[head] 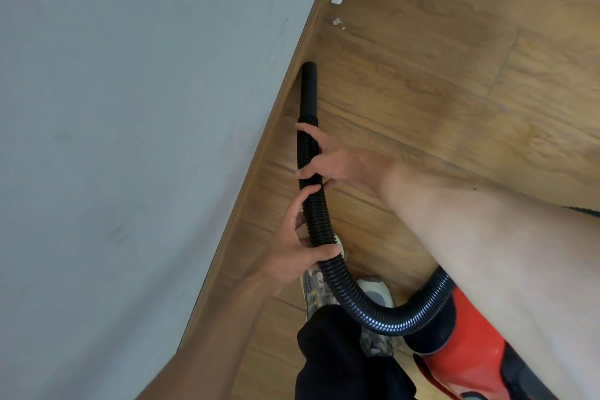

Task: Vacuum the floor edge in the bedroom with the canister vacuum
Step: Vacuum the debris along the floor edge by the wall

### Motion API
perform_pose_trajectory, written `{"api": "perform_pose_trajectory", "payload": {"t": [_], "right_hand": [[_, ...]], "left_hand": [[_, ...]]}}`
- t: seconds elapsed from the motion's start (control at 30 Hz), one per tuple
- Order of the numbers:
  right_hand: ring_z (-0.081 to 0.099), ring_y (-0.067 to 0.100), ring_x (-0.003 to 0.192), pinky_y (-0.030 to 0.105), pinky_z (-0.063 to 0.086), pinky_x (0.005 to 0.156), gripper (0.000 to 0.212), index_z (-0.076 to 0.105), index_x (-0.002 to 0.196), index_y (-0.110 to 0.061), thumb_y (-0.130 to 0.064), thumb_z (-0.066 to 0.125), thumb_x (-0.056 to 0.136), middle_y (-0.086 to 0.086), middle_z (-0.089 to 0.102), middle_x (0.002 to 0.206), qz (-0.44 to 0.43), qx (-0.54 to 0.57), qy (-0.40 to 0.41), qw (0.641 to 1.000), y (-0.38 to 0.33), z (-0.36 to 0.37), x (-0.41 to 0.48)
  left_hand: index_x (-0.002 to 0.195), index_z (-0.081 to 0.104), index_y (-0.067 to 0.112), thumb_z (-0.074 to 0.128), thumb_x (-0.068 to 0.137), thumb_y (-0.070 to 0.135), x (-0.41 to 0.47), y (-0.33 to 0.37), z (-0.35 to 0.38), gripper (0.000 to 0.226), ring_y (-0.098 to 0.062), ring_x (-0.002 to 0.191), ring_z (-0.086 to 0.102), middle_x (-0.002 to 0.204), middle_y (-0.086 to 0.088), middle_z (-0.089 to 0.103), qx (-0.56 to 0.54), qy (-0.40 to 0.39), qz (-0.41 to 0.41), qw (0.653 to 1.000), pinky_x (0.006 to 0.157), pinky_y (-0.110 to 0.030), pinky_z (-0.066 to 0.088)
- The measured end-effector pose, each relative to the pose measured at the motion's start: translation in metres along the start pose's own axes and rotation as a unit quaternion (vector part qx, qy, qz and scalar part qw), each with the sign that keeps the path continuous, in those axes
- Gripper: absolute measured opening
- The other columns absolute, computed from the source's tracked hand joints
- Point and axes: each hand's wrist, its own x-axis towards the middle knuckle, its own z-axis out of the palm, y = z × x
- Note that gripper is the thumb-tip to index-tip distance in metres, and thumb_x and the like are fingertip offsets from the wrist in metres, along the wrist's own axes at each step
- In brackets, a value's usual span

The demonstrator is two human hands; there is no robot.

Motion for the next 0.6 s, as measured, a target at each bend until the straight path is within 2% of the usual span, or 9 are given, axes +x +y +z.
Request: {"api": "perform_pose_trajectory", "payload": {"t": [0.07, 0.13, 0.3, 0.43, 0.6], "right_hand": [[0.060, 0.023, 0.107, 0.043, 0.060, 0.083, 0.096, 0.022, 0.150, -0.052, 0.002, 0.069, 0.086, 0.002, 0.051, 0.128, -0.002, 0.006, 0.005, 1.000, -0.007, -0.004, 0.002], [0.058, 0.024, 0.110, 0.045, 0.059, 0.087, 0.096, 0.021, 0.150, -0.052, 0.002, 0.069, 0.086, 0.002, 0.049, 0.131, -0.006, 0.010, 0.012, 1.000, -0.013, -0.008, 0.002], [0.058, 0.015, 0.099, 0.039, 0.060, 0.080, 0.097, 0.020, 0.153, -0.049, 0.001, 0.069, 0.087, -0.003, 0.053, 0.119, -0.018, 0.026, 0.026, 0.999, -0.027, -0.029, 0.003], [0.059, 0.009, 0.093, 0.029, 0.058, 0.065, 0.095, 0.020, 0.153, -0.048, -0.001, 0.070, 0.087, -0.012, 0.051, 0.106, -0.015, 0.048, 0.032, 0.998, -0.043, -0.051, 0.003], [0.061, 0.013, 0.099, 0.025, 0.058, 0.057, 0.094, 0.020, 0.153, -0.048, -0.001, 0.069, 0.087, -0.001, 0.049, 0.127, -0.010, 0.051, 0.020, 0.998, -0.059, -0.066, 0.000]], "left_hand": [[0.134, 0.045, 0.057, 0.080, 0.075, -0.010, 0.005, 0.006, -0.002, 0.096, -0.025, 0.099, 0.069, 0.139, -0.006, 0.047, 0.002, -0.002, 0.008, 1.000, 0.069, -0.039, 0.062], [0.136, 0.044, 0.053, 0.078, 0.075, -0.012, 0.009, 0.014, -0.002, 0.096, -0.025, 0.098, 0.069, 0.137, -0.006, 0.048, 0.003, -0.001, 0.016, 1.000, 0.069, -0.038, 0.061], [0.140, 0.043, 0.047, 0.077, 0.075, -0.015, 0.018, 0.041, 0.003, 0.096, -0.023, 0.093, 0.066, 0.135, -0.006, 0.048, 0.023, -0.004, 0.034, 0.999, 0.065, -0.036, 0.061], [0.137, 0.046, 0.051, 0.079, 0.074, -0.013, 0.025, 0.068, 0.004, 0.096, -0.017, 0.087, 0.070, 0.132, -0.001, 0.050, 0.037, -0.017, 0.045, 0.998, 0.064, -0.034, 0.061], [0.136, 0.046, 0.054, 0.081, 0.073, -0.010, 0.032, 0.089, 0.008, 0.096, -0.015, 0.085, 0.071, 0.132, -0.005, 0.051, 0.049, -0.019, 0.038, 0.998, 0.065, -0.034, 0.061]]}}
